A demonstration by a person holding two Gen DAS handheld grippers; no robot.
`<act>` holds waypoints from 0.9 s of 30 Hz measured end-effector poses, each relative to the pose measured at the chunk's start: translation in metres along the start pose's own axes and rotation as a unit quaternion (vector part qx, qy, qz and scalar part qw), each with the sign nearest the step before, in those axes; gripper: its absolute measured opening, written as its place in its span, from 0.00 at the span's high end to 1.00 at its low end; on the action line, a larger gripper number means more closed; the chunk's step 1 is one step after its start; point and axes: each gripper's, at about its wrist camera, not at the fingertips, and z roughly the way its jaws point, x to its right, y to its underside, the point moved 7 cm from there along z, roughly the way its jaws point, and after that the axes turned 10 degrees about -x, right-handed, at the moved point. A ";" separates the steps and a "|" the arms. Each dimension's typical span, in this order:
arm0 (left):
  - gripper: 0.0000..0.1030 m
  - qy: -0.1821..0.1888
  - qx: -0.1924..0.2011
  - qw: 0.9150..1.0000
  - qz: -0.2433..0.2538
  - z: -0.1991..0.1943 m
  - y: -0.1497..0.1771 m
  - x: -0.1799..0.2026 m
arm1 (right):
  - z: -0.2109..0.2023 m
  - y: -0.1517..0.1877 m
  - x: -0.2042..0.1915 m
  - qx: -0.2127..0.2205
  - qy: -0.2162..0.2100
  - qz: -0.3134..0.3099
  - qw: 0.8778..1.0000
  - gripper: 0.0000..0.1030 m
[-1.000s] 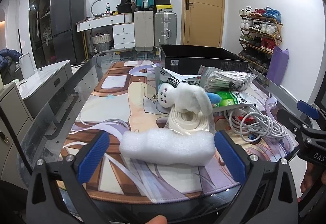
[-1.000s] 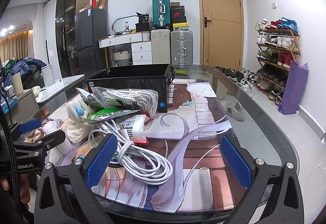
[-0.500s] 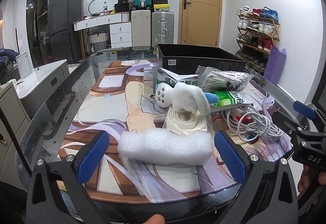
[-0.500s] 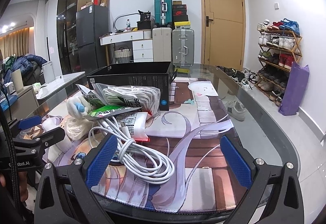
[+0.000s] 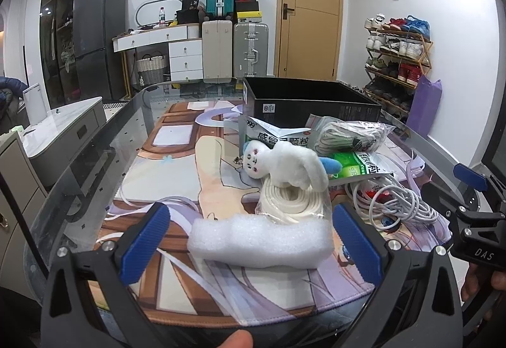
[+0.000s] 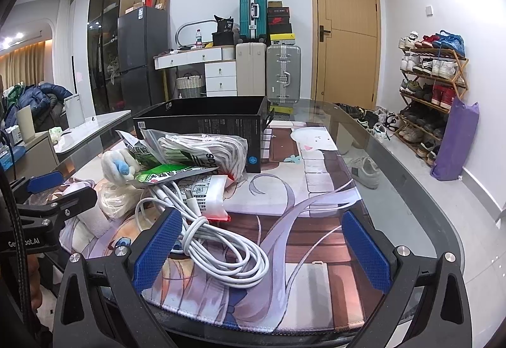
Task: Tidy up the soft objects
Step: 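Approach the white foam block with the left gripper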
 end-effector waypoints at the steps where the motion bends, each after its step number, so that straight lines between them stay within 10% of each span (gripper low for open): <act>1: 0.00 0.000 -0.001 1.000 0.001 0.000 0.000 0.000 | 0.000 0.000 0.000 0.001 0.000 0.001 1.000 0.00; 27: 0.00 0.004 -0.011 1.000 0.019 0.000 -0.002 -0.001 | 0.002 0.000 -0.006 -0.006 -0.009 -0.009 1.000 0.00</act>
